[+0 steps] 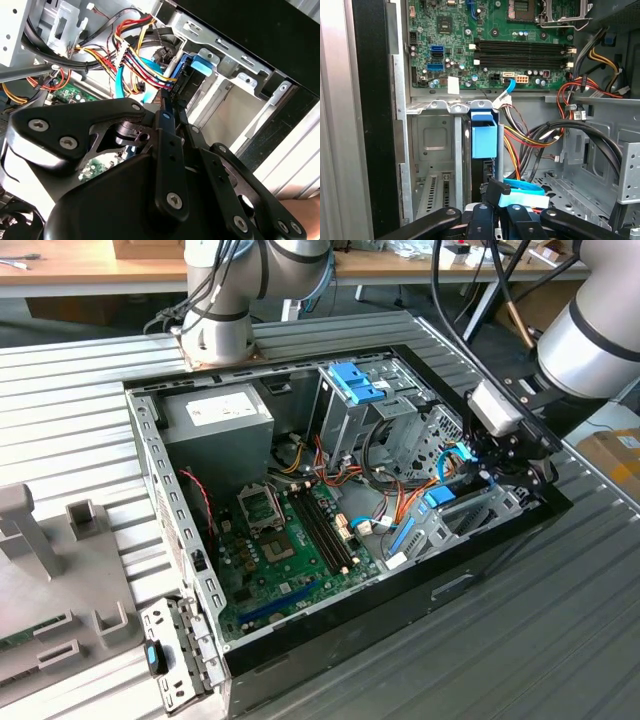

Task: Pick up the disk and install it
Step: 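Insert the first disk wire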

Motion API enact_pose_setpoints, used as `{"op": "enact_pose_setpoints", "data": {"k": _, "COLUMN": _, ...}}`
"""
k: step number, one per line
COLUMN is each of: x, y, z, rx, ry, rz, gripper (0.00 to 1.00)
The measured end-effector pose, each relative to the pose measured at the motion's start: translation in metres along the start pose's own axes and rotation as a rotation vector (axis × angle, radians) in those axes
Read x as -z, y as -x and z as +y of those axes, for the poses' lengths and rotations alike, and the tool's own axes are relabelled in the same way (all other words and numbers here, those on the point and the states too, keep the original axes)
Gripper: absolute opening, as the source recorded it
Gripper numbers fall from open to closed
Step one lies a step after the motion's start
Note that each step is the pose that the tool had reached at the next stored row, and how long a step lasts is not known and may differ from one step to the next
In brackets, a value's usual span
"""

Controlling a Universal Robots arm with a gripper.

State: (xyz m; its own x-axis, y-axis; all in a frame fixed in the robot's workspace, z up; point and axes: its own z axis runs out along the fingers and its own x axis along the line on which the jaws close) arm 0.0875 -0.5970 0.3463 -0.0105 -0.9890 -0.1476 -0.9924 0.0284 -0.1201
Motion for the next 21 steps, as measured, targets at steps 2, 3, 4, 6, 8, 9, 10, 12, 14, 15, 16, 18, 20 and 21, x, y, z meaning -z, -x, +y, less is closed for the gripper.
{"op": "enact_pose_setpoints", "data": {"k": 2, "x": -0.0005, "y": -0.0008, "z": 0.0006, "rx": 0.0, "ry": -0.0002, "rz": -0.0001, "gripper": 0.16}}
{"op": "enact_pose_setpoints", "data": {"k": 3, "x": -0.0019, "y": -0.0011, "z": 0.0015, "rx": 0.0, "ry": -0.0001, "rz": 0.0005, "gripper": 0.16}}
{"op": "enact_pose_setpoints", "data": {"k": 4, "x": -0.0027, "y": -0.0013, "z": 0.002, "rx": 0.0, "ry": -0.0001, "rz": 0.0, "gripper": 0.16}}
{"op": "enact_pose_setpoints", "data": {"k": 6, "x": -0.003, "y": -0.0013, "z": 0.0021, "rx": -0.001, "ry": -0.0001, "rz": -0.0011, "gripper": 0.16}}
{"op": "enact_pose_setpoints", "data": {"k": 8, "x": -0.003, "y": -0.0013, "z": 0.0021, "rx": -0.001, "ry": -0.0001, "rz": -0.0012, "gripper": 0.16}}
{"op": "enact_pose_setpoints", "data": {"k": 9, "x": -0.003, "y": -0.0013, "z": 0.0018, "rx": -0.001, "ry": -0.0001, "rz": -0.0013, "gripper": 0.16}}
{"op": "enact_pose_setpoints", "data": {"k": 10, "x": -0.0031, "y": -0.0013, "z": 0.0015, "rx": 0.0, "ry": -0.0001, "rz": -0.0014, "gripper": 0.16}}
{"op": "enact_pose_setpoints", "data": {"k": 12, "x": -0.0031, "y": -0.0014, "z": 0.0015, "rx": -0.001, "ry": -0.0001, "rz": -0.004, "gripper": 0.16}}
{"op": "enact_pose_setpoints", "data": {"k": 14, "x": -0.0032, "y": -0.0016, "z": 0.0015, "rx": -0.001, "ry": 0.0, "rz": -0.0063, "gripper": 0.16}}
{"op": "enact_pose_setpoints", "data": {"k": 15, "x": -0.0033, "y": -0.003, "z": 0.0015, "rx": -0.001, "ry": 0.0, "rz": -0.0098, "gripper": 0.16}}
{"op": "enact_pose_setpoints", "data": {"k": 16, "x": -0.0039, "y": -0.0047, "z": 0.0015, "rx": -0.001, "ry": 0.0, "rz": -0.0095, "gripper": 0.16}}
{"op": "enact_pose_setpoints", "data": {"k": 18, "x": -0.005, "y": -0.007, "z": 0.0016, "rx": -0.001, "ry": 0.0, "rz": -0.0097, "gripper": 0.16}}
{"op": "enact_pose_setpoints", "data": {"k": 20, "x": -0.0052, "y": -0.0074, "z": 0.0016, "rx": -0.001, "ry": 0.0, "rz": -0.0095, "gripper": 0.16}}
{"op": "enact_pose_setpoints", "data": {"k": 21, "x": -0.0053, "y": -0.0074, "z": 0.0016, "rx": -0.001, "ry": 0.0, "rz": -0.0096, "gripper": 0.16}}
